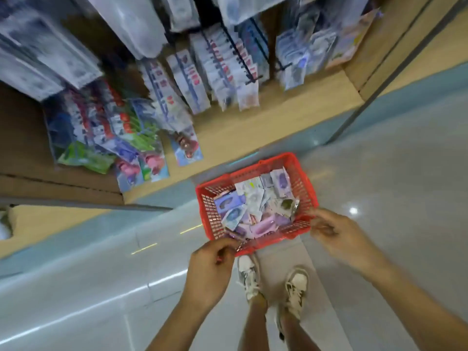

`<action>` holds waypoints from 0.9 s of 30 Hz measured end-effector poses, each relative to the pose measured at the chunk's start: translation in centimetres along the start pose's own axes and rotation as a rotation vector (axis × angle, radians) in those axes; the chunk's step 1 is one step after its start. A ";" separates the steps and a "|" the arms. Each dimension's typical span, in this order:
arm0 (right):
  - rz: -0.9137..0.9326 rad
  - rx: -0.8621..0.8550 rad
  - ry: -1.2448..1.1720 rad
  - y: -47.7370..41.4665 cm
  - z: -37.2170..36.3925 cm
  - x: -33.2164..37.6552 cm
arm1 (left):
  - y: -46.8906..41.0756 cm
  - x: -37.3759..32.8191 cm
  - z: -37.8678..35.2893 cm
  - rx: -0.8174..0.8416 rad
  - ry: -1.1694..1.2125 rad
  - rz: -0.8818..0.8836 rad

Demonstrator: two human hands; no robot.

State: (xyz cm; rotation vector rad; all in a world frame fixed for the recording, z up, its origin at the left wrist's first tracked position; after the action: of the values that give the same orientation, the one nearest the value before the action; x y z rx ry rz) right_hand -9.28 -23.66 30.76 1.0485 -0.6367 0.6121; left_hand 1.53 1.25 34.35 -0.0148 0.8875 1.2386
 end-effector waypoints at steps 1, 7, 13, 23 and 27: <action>-0.016 -0.005 -0.003 -1.3 -1.4 -1.9 | -0.9 2.2 -1.7 -0.003 -0.004 0.031; -0.037 0.030 0.040 -9.8 -8.9 -10.9 | -8.1 12.7 -10.5 0.066 -0.111 0.148; -0.017 -0.003 0.225 -19.8 -12.5 -18.4 | -16.7 20.7 -18.6 0.109 -0.172 0.162; 0.034 -0.057 0.633 -38.1 -16.1 -24.6 | -33.6 26.8 -26.7 0.081 -0.689 -0.096; -0.015 -0.122 0.800 -41.7 -17.7 -25.5 | -35.3 26.6 -28.2 0.086 -0.916 -0.097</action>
State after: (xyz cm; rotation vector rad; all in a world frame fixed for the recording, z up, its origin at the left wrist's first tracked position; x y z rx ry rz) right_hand 7.02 -26.88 -18.48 0.6118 0.0375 0.8931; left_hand 15.46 -3.32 -16.01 0.5328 0.1326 0.9572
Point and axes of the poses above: each hand's wrist, its own y-axis away from the middle knuckle, its own z-axis out of the back of the hand, x = y × z, the point moved 9 cm from there along -y, towards the middle knuckle, and after that the axes turned 6 degrees about -y, right-handed, at the moved point
